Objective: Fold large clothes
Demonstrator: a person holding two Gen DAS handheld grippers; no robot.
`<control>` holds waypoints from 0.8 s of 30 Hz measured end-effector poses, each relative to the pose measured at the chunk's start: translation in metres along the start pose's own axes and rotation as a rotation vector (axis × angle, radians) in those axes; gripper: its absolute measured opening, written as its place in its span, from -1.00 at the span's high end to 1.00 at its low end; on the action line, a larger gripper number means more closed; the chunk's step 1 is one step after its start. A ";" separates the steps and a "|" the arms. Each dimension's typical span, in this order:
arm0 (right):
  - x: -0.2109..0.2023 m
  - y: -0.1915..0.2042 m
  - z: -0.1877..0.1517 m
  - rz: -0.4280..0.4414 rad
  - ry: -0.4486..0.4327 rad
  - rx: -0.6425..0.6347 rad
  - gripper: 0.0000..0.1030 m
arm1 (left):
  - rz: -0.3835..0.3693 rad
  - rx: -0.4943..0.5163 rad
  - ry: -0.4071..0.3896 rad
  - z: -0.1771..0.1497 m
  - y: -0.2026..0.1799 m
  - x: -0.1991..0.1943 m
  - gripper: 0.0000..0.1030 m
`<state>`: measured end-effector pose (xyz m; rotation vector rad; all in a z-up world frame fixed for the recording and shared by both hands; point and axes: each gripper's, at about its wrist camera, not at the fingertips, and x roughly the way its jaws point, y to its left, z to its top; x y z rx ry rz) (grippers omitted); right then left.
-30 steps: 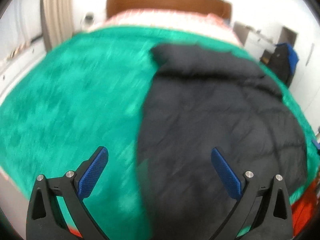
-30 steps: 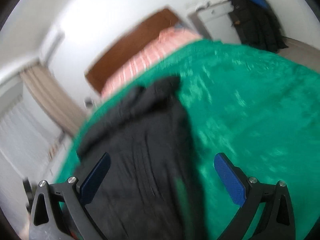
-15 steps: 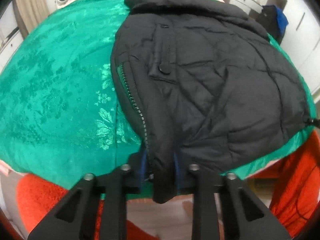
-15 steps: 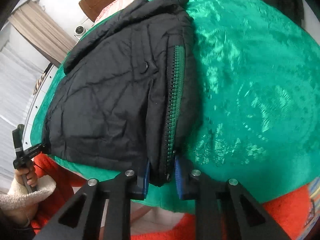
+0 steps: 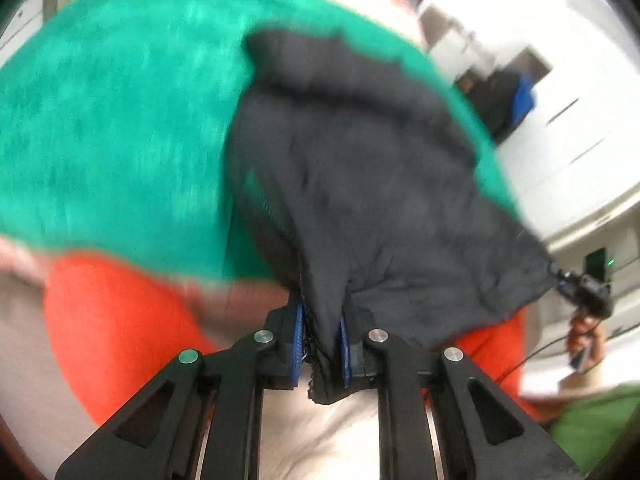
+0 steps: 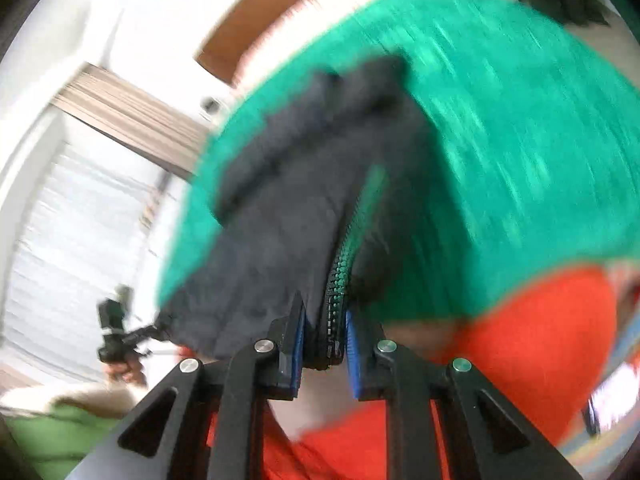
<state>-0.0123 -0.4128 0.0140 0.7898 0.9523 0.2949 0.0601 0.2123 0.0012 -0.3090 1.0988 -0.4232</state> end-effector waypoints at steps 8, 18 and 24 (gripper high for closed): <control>0.042 0.057 0.195 0.004 -0.212 -0.182 0.67 | 0.058 0.177 -0.336 0.215 -0.056 -0.008 0.72; 0.165 0.045 0.296 -0.198 -0.376 -0.169 -0.99 | 0.261 0.057 -0.330 0.341 -0.060 0.135 -0.91; 0.245 0.101 0.279 -0.322 -0.270 -0.485 -0.99 | 0.354 0.257 -0.304 0.322 -0.103 0.209 -0.91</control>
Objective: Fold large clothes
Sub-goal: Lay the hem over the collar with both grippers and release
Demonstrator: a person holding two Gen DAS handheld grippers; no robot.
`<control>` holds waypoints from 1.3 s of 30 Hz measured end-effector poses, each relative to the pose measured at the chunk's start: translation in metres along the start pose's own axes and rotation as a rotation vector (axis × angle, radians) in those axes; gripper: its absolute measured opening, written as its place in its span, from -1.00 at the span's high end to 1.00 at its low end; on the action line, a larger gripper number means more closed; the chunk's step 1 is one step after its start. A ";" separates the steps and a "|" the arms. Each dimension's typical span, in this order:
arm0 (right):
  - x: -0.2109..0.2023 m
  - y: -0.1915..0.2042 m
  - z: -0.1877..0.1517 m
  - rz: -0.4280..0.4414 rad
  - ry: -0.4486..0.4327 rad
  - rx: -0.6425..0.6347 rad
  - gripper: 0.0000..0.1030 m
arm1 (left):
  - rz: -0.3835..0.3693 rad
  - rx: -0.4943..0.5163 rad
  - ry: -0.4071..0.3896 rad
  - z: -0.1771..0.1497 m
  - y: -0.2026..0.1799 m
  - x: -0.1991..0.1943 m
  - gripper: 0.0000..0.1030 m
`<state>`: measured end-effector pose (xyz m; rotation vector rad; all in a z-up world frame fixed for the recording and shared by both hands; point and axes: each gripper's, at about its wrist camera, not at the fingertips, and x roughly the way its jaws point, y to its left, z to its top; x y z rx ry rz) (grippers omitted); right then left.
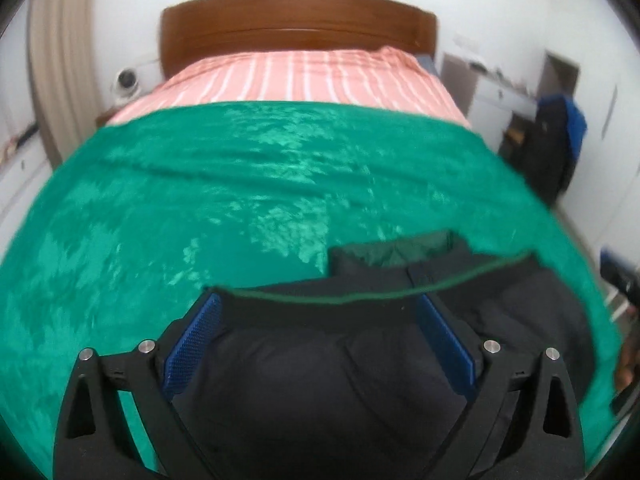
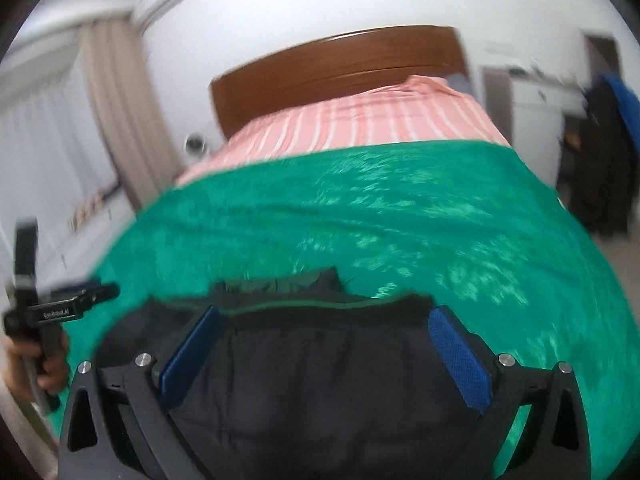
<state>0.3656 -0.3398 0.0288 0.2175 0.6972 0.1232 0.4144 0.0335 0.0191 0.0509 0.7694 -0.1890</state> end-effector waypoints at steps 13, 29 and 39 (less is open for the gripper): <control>0.088 -0.051 -0.102 0.042 0.033 0.155 -0.99 | -0.155 -0.140 -0.038 -0.065 0.042 0.088 -0.99; 0.099 -0.056 -0.099 0.061 0.017 0.189 -0.99 | -0.180 -0.170 -0.005 -0.070 0.043 0.105 -0.99; 0.099 -0.056 -0.098 0.058 0.020 0.187 -0.99 | -0.181 -0.175 -0.002 -0.072 0.043 0.108 -0.99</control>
